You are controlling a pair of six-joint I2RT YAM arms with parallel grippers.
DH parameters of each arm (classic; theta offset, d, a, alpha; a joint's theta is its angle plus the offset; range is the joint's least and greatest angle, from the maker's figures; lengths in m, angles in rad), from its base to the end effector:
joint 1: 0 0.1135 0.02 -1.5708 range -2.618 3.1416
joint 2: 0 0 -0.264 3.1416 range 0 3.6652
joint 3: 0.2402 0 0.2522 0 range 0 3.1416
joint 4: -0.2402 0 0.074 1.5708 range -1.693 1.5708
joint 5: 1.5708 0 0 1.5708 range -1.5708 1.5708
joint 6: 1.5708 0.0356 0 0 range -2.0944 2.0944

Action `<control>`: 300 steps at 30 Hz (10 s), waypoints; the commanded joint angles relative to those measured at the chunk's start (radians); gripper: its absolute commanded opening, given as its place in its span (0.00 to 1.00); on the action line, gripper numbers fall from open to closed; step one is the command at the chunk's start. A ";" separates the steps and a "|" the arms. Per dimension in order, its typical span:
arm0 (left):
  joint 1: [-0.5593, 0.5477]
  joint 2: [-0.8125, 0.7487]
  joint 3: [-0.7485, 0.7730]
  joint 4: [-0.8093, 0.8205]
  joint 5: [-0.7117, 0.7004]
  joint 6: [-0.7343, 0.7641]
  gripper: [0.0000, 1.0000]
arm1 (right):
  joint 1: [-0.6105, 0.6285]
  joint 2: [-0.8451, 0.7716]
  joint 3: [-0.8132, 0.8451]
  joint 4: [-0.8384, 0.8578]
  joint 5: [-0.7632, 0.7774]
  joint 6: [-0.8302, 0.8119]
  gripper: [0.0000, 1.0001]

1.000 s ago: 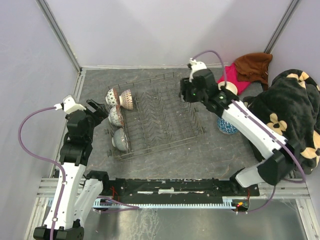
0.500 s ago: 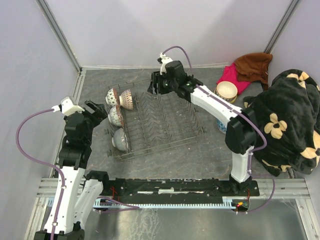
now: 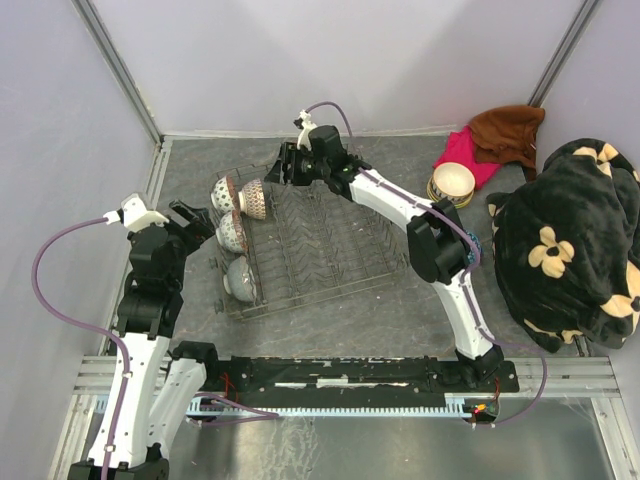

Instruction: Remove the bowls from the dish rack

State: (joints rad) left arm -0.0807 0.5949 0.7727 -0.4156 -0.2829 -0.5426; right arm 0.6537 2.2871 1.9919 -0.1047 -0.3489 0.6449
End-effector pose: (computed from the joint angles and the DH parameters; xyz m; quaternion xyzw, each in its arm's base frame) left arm 0.1373 -0.0011 0.3383 -0.2630 0.7375 -0.0822 0.6166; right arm 0.4246 0.3406 0.2569 -0.0995 0.8204 0.4443 0.3460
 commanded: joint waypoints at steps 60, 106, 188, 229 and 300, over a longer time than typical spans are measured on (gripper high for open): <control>-0.001 0.026 0.005 0.036 -0.040 0.020 0.90 | 0.032 0.182 0.028 0.751 -0.238 0.543 0.01; 0.000 0.014 0.011 0.041 -0.002 -0.006 0.90 | 0.027 -0.930 -0.469 -0.559 0.832 -0.335 0.01; 0.000 0.074 -0.032 0.111 0.016 -0.024 0.90 | -0.307 -1.077 -0.860 -0.479 0.602 -0.282 0.61; 0.001 0.002 -0.039 0.055 -0.020 -0.003 0.90 | 0.361 -0.349 -0.519 0.225 0.111 0.078 0.61; -0.001 -0.005 0.002 0.015 -0.072 0.014 0.90 | 0.421 -0.525 -0.573 0.441 0.151 0.111 0.01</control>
State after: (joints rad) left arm -0.0807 0.5972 0.7300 -0.4183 -0.3302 -0.5419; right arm 1.0840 1.8645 1.3468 0.2790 -0.2234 0.8124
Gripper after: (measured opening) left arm 0.904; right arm 0.127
